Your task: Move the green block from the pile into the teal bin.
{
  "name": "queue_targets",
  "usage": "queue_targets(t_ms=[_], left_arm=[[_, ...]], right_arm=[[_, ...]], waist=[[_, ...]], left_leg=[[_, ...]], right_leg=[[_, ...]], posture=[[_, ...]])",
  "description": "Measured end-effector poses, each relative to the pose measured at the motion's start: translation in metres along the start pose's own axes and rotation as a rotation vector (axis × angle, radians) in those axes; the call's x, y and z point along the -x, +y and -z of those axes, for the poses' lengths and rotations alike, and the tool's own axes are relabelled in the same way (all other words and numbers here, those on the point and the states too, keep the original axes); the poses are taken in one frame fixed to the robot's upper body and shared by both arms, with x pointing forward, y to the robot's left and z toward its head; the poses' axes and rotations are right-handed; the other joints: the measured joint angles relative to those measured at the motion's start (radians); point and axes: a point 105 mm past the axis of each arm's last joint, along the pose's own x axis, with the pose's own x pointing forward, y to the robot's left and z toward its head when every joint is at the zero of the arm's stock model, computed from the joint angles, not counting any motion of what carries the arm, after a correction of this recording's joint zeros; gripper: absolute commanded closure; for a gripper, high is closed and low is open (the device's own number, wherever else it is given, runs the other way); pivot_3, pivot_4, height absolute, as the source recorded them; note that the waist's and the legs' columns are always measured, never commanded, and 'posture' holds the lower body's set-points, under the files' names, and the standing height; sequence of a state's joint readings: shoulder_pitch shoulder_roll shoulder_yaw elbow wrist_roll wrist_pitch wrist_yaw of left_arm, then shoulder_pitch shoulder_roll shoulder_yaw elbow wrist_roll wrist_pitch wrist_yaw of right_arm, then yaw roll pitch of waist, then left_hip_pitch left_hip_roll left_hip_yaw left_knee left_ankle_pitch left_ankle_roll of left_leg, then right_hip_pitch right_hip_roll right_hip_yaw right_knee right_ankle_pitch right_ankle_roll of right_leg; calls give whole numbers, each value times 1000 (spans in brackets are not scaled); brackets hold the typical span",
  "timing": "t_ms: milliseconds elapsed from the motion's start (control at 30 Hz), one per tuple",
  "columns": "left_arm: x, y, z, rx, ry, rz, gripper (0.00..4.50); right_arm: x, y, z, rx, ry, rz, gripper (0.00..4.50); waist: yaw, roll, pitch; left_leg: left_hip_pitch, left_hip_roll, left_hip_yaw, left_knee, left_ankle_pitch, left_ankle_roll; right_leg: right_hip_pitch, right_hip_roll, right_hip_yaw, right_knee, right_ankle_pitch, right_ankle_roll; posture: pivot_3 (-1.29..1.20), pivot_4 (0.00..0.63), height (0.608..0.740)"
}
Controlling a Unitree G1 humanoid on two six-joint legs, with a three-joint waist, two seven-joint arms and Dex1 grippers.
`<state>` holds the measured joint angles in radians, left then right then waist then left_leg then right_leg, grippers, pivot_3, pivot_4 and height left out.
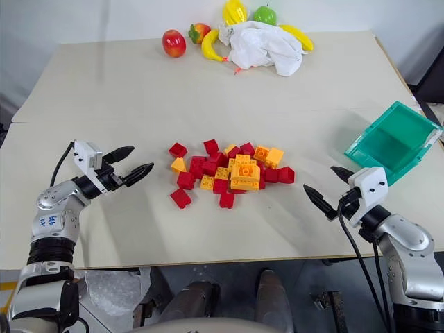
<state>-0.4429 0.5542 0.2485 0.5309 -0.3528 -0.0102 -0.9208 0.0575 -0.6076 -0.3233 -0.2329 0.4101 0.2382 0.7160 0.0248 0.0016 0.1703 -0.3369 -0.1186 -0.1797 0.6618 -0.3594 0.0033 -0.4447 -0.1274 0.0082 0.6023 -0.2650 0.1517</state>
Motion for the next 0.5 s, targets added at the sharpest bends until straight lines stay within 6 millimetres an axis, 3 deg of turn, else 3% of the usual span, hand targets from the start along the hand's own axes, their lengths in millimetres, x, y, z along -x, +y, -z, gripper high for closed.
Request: queue_targets(t_ms=[167,267,400,500], left_arm=[[-1,0,-1,-10,-6,5,0],[-2,-2,2,7,17,16,0],[-5,-6,9,13,70,42,0],[-6,-11,-1,-25,41,106,0]], right_arm=[[1,-1,-1,11,15,-11,42],[-1,5,-12,23,39,-40,42],[-4,25,-31,18,31,-117,42],[-9,43,-43,16,43,-161,42]], waist=[[0,0,0],[0,0,0],[0,0,0],[1,0,0]], left_leg=[[0,0,0,0,0,0],[0,0,0,1,0,0],[0,0,0,1,0,0],[0,0,0,1,0,0]], right_leg=[[0,0,0,0,0,0],[0,0,0,1,0,0],[0,0,0,1,0,0],[0,0,0,1,0,0]], posture=[[0,150,740],[0,150,740],[0,150,740],[0,150,740]])
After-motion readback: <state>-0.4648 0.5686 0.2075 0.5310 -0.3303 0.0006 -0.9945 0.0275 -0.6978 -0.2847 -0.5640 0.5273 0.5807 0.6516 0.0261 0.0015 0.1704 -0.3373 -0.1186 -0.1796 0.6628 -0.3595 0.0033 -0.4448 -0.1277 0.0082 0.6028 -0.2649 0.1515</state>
